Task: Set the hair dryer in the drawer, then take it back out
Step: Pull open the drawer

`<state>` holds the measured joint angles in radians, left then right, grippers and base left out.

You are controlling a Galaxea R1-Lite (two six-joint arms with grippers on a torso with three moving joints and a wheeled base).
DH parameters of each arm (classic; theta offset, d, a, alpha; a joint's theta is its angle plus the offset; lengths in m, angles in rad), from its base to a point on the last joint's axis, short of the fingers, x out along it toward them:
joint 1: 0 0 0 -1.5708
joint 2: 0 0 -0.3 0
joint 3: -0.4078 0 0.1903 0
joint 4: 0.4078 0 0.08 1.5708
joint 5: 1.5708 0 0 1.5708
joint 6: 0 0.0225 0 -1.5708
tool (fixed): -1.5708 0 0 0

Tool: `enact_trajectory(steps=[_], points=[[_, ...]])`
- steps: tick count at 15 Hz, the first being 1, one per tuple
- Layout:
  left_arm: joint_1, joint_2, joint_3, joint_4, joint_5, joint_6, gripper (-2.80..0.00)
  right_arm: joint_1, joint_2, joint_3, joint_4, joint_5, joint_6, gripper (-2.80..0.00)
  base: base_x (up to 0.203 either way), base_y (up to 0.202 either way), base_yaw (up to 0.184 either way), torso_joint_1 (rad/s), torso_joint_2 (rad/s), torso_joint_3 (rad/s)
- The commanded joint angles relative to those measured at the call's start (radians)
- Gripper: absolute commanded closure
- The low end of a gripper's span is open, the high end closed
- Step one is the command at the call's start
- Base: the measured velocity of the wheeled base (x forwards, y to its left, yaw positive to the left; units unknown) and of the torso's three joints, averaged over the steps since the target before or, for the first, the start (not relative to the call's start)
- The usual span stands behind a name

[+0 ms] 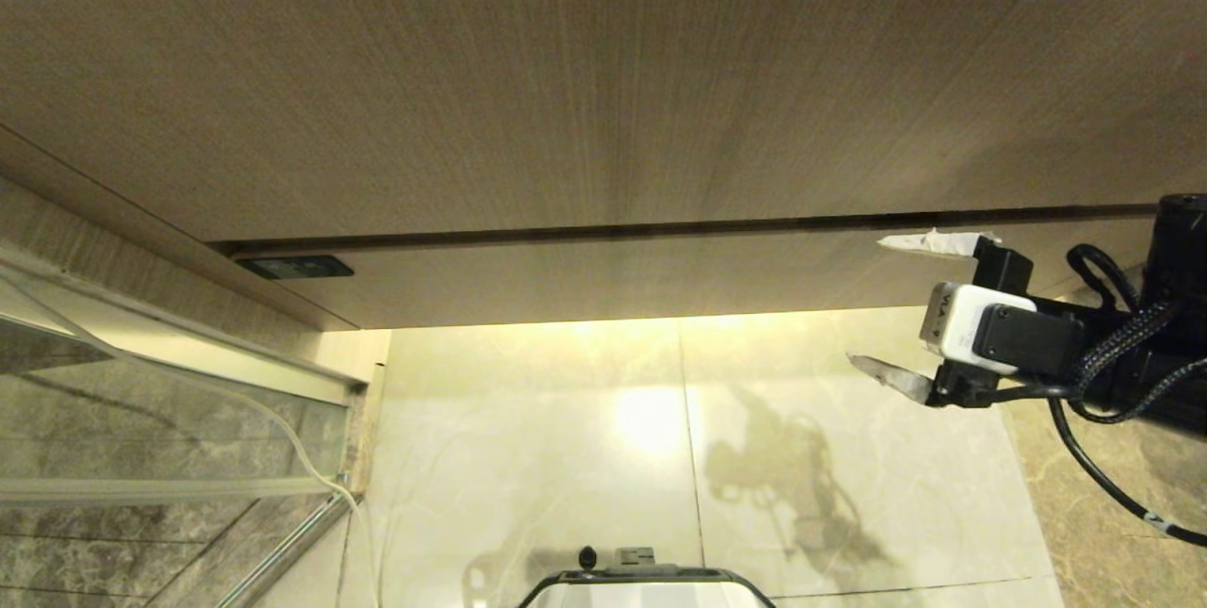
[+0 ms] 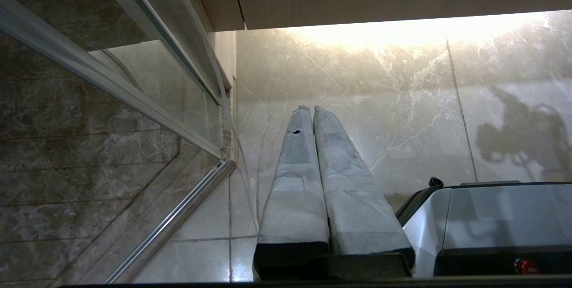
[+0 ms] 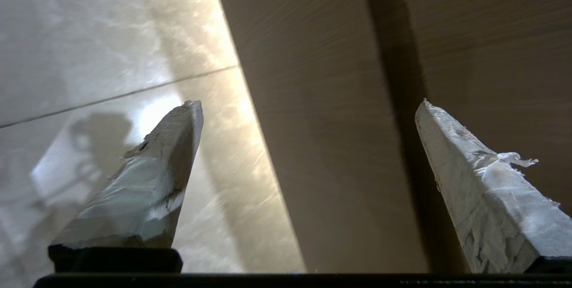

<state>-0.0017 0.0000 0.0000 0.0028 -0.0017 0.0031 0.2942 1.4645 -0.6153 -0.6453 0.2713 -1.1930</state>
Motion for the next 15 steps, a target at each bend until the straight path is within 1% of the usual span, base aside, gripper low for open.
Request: enact_trajectory(steps=[1, 6, 9, 11, 13, 15], points=[[0.0, 0.0, 0.0, 0.0, 0.0, 0.0, 0.0, -0.018, 0.072, 0.007, -0.094, 0.015, -0.023, -2.8, 0.0, 0.0, 0.0, 0.0, 0.0, 0.0], [0.0, 0.0, 0.0, 0.0, 0.0, 0.0, 0.0, -0.027, 0.171, -0.038, -0.107, 0.029, -0.061, -2.8, 0.0, 0.0, 0.0, 0.0, 0.0, 0.0], [-0.001, 0.0, 0.001, 0.0, 0.0, 0.0, 0.0, -0.028, 0.234, -0.099, -0.108, 0.029, -0.063, -2.8, 0.0, 0.0, 0.0, 0.0, 0.0, 0.0], [-0.001, 0.0, 0.001, 0.0, 0.0, 0.0, 0.0, -0.04, 0.262, -0.145, -0.108, 0.028, -0.063, -2.8, 0.0, 0.0, 0.0, 0.0, 0.0, 0.0], [0.0, 0.0, 0.001, 0.0, 0.0, 0.0, 0.0, -0.055, 0.275, -0.164, -0.11, 0.029, -0.066, -2.8, 0.0, 0.0, 0.0, 0.0, 0.0, 0.0], [0.0, 0.0, 0.001, 0.0, 0.0, 0.0, 0.0, -0.061, 0.288, -0.167, -0.149, 0.031, -0.077, -2.8, 0.0, 0.0, 0.0, 0.0, 0.0, 0.0]])
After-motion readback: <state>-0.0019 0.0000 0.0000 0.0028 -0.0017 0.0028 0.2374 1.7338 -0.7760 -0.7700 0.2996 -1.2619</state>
